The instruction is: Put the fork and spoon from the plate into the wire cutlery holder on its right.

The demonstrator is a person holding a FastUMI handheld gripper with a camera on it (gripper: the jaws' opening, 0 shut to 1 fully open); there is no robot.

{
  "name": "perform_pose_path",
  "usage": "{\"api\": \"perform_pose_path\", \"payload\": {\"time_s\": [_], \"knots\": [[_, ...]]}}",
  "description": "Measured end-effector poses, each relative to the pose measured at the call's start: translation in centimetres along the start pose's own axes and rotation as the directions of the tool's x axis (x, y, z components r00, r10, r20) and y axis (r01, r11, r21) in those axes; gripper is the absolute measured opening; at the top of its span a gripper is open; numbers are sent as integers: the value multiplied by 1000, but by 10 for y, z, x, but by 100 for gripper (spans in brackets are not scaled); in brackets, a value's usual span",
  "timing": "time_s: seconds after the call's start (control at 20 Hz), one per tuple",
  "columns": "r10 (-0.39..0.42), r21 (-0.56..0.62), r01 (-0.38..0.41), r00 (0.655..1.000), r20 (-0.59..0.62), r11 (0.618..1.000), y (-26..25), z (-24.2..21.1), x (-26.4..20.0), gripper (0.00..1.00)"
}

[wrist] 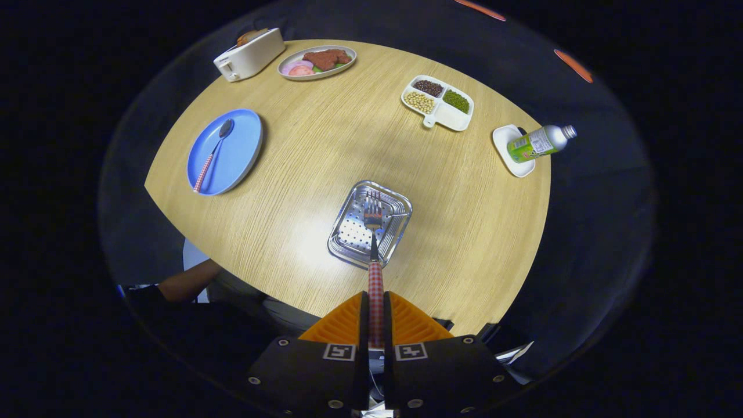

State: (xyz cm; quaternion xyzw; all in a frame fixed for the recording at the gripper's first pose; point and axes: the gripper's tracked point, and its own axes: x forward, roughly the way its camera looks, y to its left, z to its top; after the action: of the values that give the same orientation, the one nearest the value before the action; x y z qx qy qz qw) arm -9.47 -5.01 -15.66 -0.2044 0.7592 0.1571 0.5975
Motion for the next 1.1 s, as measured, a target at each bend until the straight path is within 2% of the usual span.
{"api": "perform_pose_path", "payload": {"time_s": [0.15, 0.3, 0.45, 0.75, 0.85, 1.0, 1.1], "knots": [[-12, 5, 12, 1000, -27, 1000, -4, 1, 4, 10], [12, 5, -12, 999, -45, 1000, -1, 6, 9, 10], [5, 21, -5, 1000, -28, 1000, -6, 19, 11, 15], [-12, 154, -7, 992, 123, 988, -20, 56, 8, 21], [1, 164, -35, 979, 204, 986, -16, 68, 2, 22], [-36, 166, -18, 949, 314, 986, -7, 78, -15, 24], [-21, 151, -40, 924, 381, 988, 14, 84, -27, 35]]}}
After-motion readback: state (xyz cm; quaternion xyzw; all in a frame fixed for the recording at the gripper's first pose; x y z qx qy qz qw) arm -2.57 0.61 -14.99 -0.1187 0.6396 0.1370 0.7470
